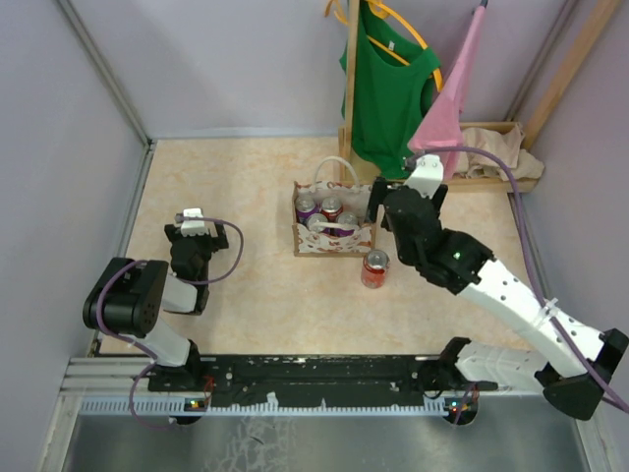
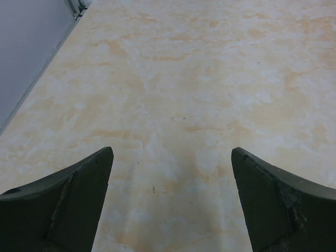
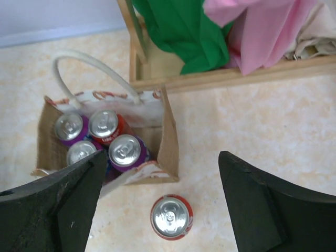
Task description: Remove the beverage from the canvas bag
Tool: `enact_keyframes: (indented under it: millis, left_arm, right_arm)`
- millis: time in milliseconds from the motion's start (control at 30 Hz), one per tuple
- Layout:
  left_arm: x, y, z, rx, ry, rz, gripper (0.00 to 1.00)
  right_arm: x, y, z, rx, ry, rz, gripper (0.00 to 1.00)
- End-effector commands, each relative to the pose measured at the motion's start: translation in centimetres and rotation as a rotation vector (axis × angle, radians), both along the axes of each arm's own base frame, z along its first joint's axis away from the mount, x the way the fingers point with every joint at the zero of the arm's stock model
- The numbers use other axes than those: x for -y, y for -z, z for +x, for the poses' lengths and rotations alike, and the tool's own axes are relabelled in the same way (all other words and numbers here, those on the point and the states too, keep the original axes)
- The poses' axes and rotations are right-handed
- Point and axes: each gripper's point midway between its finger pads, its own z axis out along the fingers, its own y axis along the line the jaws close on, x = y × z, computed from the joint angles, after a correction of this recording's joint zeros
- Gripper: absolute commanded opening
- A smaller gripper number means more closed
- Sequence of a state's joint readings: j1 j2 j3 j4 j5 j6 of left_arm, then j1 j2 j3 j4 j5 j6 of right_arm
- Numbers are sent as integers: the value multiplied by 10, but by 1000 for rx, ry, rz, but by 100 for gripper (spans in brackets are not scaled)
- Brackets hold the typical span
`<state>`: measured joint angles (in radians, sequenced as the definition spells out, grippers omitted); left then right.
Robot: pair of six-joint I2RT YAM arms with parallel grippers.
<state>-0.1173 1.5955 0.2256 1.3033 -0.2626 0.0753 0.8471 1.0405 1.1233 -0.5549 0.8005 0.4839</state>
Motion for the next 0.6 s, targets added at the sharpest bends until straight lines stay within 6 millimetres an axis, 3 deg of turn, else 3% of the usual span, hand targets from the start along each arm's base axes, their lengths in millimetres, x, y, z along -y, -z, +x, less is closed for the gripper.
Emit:
enact_keyframes:
  millis: [0, 100, 267, 400, 567]
  left_arm:
    - [-1, -6, 0, 31, -8, -12, 100]
    - [-1, -6, 0, 31, -8, -12, 100]
    - [-1, -6, 1, 32, -7, -14, 100]
    - [-1, -6, 0, 31, -9, -13, 100]
    - [-1, -6, 0, 31, -9, -13, 100]
  right_arm:
    - [-10, -44, 18, 113, 0, -25, 84]
    - [-33, -50, 33, 92, -58, -45, 83]
    - [-66, -30, 63, -36, -182, -78, 83]
    - [-76, 2, 77, -157, -249, -109, 83]
    - [-85, 47, 80, -258, -288, -157, 89]
